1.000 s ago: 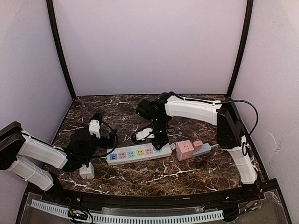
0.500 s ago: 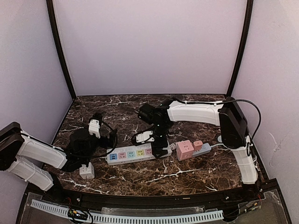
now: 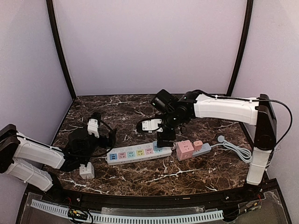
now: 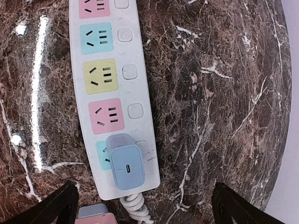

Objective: Insert the plug

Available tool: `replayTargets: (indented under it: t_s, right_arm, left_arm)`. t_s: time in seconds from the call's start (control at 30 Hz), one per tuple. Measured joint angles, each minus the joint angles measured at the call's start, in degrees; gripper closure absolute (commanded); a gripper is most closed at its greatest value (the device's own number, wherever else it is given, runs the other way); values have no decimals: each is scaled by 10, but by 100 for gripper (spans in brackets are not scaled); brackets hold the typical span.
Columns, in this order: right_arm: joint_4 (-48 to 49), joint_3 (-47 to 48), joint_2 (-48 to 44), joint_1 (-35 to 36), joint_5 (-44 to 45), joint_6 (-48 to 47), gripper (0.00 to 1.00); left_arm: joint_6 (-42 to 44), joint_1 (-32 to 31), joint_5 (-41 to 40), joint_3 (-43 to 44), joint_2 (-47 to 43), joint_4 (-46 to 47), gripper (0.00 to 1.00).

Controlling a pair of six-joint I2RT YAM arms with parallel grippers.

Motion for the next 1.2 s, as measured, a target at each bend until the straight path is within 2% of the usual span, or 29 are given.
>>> replayTargets:
  t_s: [0.23,0.37,0.67,0.87,1.0,1.2]
  right_arm:
    - [129,-141,-73,0,-9,31,1]
    - [201,-181,-99,0,-8,77,1]
    - [327,-259,-156,0,5,159,1]
    - [402,-323,-199,0,4,196,1]
    - [433,-333,-212,0,13,226,1]
    - [458,-334,-213,-5,44,262,1]
  left_arm:
    - [-37,0,-9,13,-37,-78,0]
    - [-83,0,-23,29,-92,-172,0]
    - [-197,0,-61,143,-216,-504,6]
    - [-283,0,-74,235,-216,-721,7]
    - [-320,0,-75,273,-212,-823,7]
    - [-368,0,-65,299,-211,-954,1]
